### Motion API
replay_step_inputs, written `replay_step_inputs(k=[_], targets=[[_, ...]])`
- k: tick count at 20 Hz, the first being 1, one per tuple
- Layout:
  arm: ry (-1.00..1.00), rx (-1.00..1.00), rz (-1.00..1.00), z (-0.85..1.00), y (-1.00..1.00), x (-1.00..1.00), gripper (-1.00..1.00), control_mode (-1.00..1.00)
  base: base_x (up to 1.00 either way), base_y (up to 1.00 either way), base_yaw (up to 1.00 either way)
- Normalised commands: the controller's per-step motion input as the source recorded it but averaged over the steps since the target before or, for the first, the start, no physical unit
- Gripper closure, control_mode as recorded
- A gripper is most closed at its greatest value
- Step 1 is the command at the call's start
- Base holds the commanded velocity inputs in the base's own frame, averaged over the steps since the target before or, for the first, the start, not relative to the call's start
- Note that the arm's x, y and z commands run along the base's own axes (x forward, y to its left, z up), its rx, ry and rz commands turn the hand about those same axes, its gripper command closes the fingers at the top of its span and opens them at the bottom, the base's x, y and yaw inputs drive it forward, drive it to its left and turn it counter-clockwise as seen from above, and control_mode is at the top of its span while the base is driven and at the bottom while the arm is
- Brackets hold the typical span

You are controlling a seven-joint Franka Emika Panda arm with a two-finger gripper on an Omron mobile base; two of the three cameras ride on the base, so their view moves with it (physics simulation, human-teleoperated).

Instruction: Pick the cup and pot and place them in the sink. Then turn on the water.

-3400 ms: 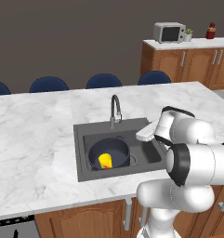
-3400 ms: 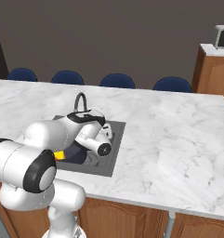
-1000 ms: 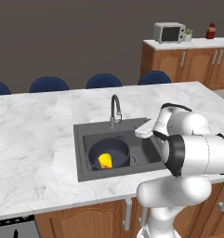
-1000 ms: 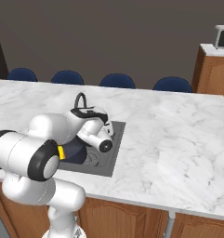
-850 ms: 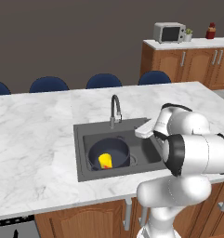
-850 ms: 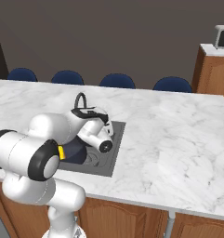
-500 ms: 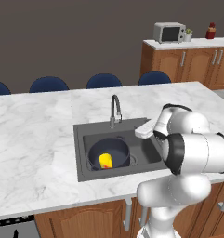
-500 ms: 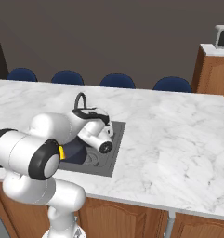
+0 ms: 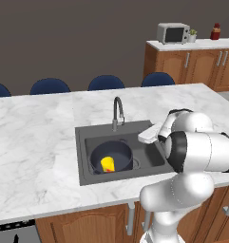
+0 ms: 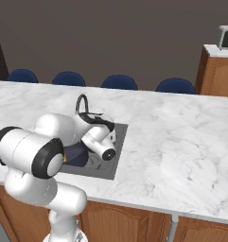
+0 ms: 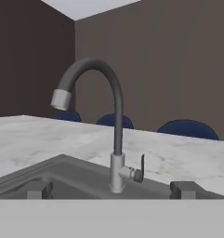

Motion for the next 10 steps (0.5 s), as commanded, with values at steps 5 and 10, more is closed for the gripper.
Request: replay_step_inputs(k=[5, 10], targets=[[0.0, 0.04, 0.0, -0.1, 0.0, 0.0, -1.0, -1.0, 0.0, 0.0, 0.0], [0.0, 0.03, 0.0, 0.0, -0.06, 0.0, -1.0, -1.0, 0.0, 0.0, 0.0]])
